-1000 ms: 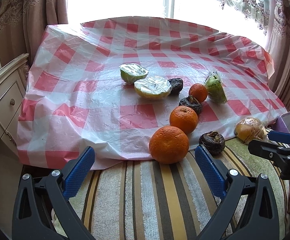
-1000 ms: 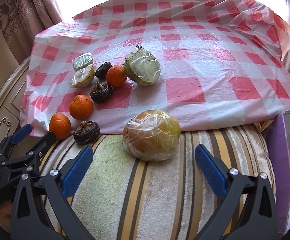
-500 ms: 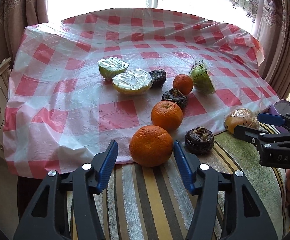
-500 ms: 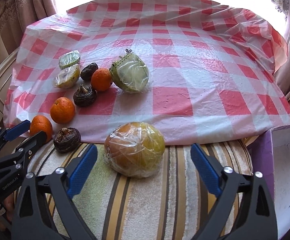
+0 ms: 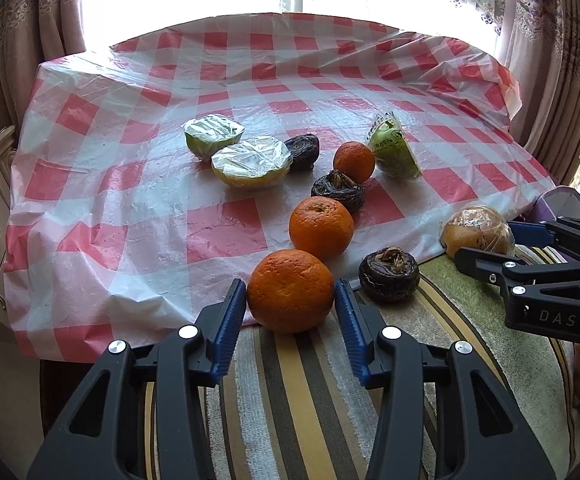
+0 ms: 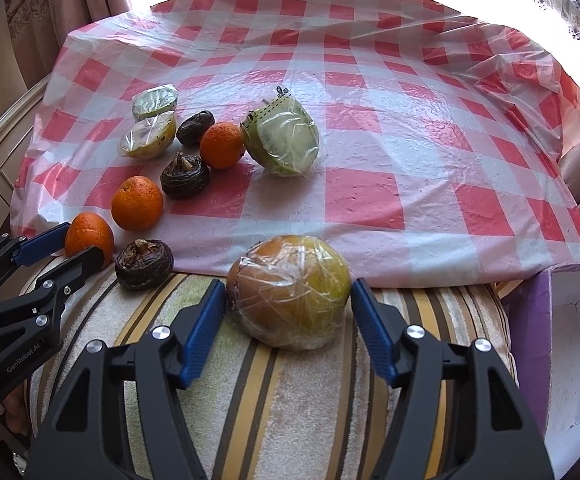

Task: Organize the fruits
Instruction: 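Grasp the orange with the left gripper while the right gripper grasps the wrapped pomelo, then carry the orange and pomelo into the white box and open both grippers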

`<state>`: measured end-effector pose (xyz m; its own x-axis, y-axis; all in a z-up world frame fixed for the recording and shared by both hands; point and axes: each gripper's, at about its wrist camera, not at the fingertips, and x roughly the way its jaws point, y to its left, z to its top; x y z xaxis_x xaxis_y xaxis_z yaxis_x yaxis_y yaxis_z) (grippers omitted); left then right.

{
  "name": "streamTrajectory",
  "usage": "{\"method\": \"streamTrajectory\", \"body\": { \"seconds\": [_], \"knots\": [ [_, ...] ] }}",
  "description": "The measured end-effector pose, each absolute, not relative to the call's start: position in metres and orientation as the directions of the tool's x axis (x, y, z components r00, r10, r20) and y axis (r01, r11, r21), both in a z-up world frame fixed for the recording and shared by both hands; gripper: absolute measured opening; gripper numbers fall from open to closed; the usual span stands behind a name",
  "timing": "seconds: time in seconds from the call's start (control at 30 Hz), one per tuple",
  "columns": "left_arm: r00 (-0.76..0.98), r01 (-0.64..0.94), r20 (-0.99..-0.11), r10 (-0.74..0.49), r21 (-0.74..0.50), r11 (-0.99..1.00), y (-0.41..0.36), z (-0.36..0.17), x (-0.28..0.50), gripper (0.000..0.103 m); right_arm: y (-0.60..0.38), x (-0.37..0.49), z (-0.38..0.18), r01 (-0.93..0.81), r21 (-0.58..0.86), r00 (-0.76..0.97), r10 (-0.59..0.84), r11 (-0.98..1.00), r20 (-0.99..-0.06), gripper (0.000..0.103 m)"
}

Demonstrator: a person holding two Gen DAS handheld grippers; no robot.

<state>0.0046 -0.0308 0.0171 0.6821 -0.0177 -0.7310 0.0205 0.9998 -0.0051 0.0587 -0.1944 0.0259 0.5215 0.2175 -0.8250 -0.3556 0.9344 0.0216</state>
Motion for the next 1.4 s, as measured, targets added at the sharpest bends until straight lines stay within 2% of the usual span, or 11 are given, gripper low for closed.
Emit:
{"method": "streamTrajectory", "body": {
  "seconds": [0.5,0.97,1.2,1.4],
  "knots": [
    [0.67,0.018,-0.74,-0.047,-0.047,0.999,-0.024,0.014,0.006,0.044,-0.193,0.058,0.027,-0.356,0.025,0.525,0.222,0.934,-0.822,0.064],
    [0.702,0.01,-0.712,-0.022,-0.021,1.0,-0.027,0.031,-0.001,0.043,-0.211,0.052,0.039,-0.336,0.085,0.553,0.269,0.938,-0.789,0.063],
    [0.713,0.084,-0.699,-0.057,0.006,0.996,-0.056,0.046,0.003,0.043,-0.25,0.048,0.056,-0.28,0.123,0.589,0.272,0.952,-0.761,0.063],
    [0.71,0.227,-0.687,-0.154,0.016,0.974,-0.115,0.061,0.018,0.043,-0.319,0.045,0.073,-0.17,0.123,0.642,0.205,0.978,-0.739,0.063]
  ]
}}
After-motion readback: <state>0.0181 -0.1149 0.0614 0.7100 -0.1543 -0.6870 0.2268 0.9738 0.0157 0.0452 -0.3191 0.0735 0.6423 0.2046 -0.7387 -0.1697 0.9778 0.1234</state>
